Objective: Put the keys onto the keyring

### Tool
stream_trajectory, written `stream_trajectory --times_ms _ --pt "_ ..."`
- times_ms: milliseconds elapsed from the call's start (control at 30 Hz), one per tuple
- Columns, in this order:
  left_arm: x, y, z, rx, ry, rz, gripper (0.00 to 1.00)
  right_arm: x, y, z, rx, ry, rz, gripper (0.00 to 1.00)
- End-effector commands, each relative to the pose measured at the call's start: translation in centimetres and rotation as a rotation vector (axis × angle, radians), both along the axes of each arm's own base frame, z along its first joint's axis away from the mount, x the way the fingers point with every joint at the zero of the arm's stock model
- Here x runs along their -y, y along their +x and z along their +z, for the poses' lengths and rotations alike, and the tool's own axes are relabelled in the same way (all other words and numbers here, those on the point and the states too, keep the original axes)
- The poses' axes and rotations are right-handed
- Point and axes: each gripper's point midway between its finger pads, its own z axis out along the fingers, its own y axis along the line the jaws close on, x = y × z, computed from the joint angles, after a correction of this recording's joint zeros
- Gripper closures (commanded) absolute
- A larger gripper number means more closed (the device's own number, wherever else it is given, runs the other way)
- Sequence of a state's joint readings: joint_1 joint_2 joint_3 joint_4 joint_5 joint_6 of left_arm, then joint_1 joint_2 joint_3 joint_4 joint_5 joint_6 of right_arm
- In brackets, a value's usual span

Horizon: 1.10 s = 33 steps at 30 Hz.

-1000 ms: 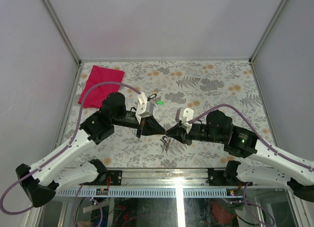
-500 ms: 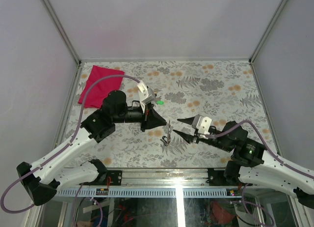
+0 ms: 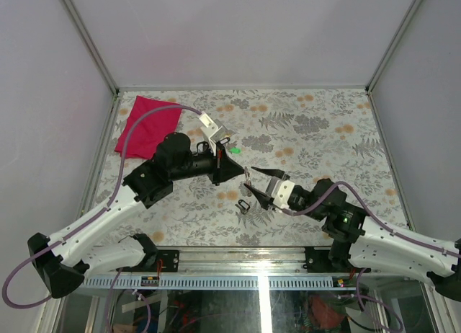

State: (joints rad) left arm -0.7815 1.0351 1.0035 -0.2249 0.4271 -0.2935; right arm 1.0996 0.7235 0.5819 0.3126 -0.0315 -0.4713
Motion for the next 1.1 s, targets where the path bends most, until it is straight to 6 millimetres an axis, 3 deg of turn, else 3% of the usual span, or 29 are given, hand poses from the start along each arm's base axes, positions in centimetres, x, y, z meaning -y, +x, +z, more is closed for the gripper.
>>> stream_trajectory --times_ms 0,300,700,1067 --pt "0.5 0.5 3.2 0.046 -0.077 0.031 1.00 -0.7 0.9 2.9 0.077 0.070 -0.027 0.44" --pt "0.5 0.4 3.5 0.041 -0.094 0.033 1.00 -1.2 2.6 1.5 0.100 -0.005 -0.099 0.50" --pt "0.6 0.1 3.4 0.034 -0.094 0.017 1.00 -1.5 2.7 1.8 0.114 0.012 -0.096 0.63" --pt "0.5 -0.1 3.8 0.033 -0.111 0.015 1.00 -1.6 2.7 1.2 0.111 -0.012 -0.092 0.87"
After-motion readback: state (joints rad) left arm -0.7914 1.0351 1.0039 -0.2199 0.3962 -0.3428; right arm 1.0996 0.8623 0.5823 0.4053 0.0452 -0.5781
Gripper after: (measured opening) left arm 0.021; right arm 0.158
